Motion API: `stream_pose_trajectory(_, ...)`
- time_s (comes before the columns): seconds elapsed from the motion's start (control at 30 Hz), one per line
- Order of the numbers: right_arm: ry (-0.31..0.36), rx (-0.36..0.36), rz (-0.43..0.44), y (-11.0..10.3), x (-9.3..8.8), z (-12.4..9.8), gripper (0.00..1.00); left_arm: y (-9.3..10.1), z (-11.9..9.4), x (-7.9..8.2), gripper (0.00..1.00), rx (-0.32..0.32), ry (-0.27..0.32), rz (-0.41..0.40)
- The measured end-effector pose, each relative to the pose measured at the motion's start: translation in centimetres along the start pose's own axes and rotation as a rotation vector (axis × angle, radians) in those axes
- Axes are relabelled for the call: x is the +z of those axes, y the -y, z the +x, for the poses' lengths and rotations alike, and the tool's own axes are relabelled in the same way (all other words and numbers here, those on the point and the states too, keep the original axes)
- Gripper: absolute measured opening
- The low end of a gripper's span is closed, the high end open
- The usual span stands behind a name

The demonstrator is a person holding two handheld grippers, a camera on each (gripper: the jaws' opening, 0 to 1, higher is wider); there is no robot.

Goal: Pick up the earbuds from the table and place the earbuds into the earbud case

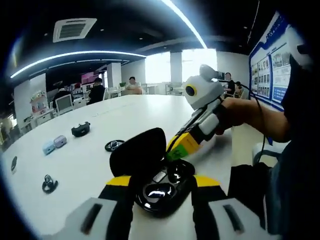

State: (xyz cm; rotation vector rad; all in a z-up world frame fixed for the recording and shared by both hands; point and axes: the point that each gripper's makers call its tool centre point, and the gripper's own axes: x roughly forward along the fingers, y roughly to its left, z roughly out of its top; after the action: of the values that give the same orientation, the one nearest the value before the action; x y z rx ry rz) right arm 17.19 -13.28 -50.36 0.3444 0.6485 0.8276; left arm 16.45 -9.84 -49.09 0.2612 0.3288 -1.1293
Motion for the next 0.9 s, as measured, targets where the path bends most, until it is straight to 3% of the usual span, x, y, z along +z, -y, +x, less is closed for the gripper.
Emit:
stream_pose_trajectory(0.2,0.014,-0.037,-0.026,1.1,1.1,0.3,0.07,-0.6,0.7,-0.3,0.44,0.034,-0.024,0.061)
stream_pose_trajectory(0.53,0.006,-0.05,-0.046,1.7,1.4,0.5,0.07,-0.9,1.2,-0.3,0.44,0.038,-0.023,0.039)
stream_pose_trajectory(0.9,0.012,-0.031,-0.083,1.0,1.1,0.4,0.14,0.3,-0.4,0.0,0.44,0.051,0.008,0.015)
